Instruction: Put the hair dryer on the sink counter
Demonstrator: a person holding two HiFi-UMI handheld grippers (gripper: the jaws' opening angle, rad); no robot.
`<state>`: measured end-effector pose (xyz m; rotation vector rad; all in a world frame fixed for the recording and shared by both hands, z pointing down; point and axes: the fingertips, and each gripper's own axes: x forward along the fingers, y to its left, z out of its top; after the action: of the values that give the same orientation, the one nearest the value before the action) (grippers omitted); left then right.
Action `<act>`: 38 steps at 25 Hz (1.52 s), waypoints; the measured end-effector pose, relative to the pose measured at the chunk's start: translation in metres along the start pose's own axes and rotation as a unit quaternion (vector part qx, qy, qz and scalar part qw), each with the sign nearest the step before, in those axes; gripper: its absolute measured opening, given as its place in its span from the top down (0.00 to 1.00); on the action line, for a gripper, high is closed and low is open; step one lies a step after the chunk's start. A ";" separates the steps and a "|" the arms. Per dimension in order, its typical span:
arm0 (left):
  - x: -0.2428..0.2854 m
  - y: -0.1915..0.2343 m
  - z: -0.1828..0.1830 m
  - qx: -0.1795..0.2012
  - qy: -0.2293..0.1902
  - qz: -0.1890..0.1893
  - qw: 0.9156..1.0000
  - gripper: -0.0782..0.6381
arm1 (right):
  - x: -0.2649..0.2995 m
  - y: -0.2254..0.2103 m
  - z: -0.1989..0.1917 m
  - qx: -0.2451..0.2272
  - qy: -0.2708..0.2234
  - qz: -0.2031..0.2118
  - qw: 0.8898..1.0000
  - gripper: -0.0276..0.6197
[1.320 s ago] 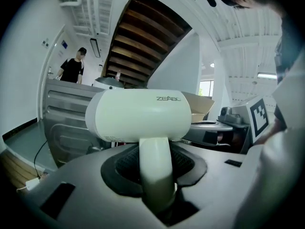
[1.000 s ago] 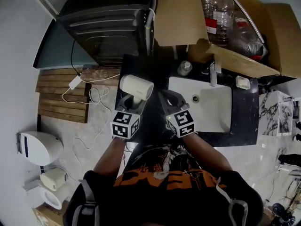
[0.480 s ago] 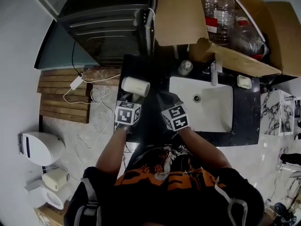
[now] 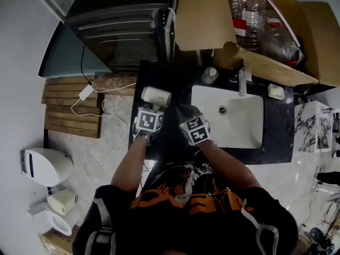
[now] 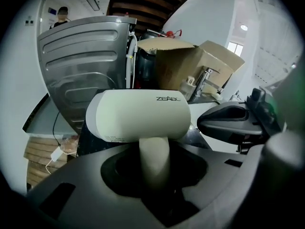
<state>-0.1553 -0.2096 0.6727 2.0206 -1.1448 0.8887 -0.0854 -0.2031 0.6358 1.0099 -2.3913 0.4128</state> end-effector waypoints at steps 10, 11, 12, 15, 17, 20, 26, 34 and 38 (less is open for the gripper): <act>0.018 0.007 -0.006 -0.017 0.048 -0.004 0.999 0.67 | 0.007 0.000 -0.007 0.003 0.014 0.000 1.000 0.94; 0.019 0.008 -0.006 -0.012 0.051 -0.001 0.999 0.67 | 0.007 0.000 -0.007 0.004 0.014 0.001 1.000 0.94; 0.021 0.008 -0.006 -0.007 0.054 0.003 0.999 0.66 | 0.007 0.001 -0.007 0.005 0.013 0.002 1.000 0.94; 0.022 0.009 -0.007 0.008 0.061 0.011 0.998 0.66 | 0.007 0.004 -0.007 0.005 0.014 0.005 1.000 0.94; 0.023 0.005 -0.007 0.017 0.065 0.004 0.998 0.64 | 0.006 0.004 -0.005 0.005 0.012 0.005 1.000 0.94; 0.025 -0.012 -0.009 0.025 0.073 -0.024 0.997 0.45 | 0.004 0.001 -0.006 0.003 0.011 0.002 1.000 0.94; 0.021 -0.016 -0.018 0.047 0.062 0.019 0.997 0.32 | -0.002 -0.001 -0.005 0.007 0.009 -0.002 1.000 0.94; 0.027 -0.020 -0.025 0.069 0.081 0.028 0.994 0.17 | -0.007 -0.003 -0.007 0.005 0.009 -0.005 1.000 0.94; 0.024 -0.018 -0.026 0.067 0.086 0.029 0.994 0.12 | -0.009 -0.004 -0.005 0.004 0.007 -0.007 1.000 0.94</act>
<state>-0.1359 -0.1927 0.7026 1.9801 -1.0772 1.1734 -0.0753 -0.1984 0.6346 1.0230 -2.3703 0.4231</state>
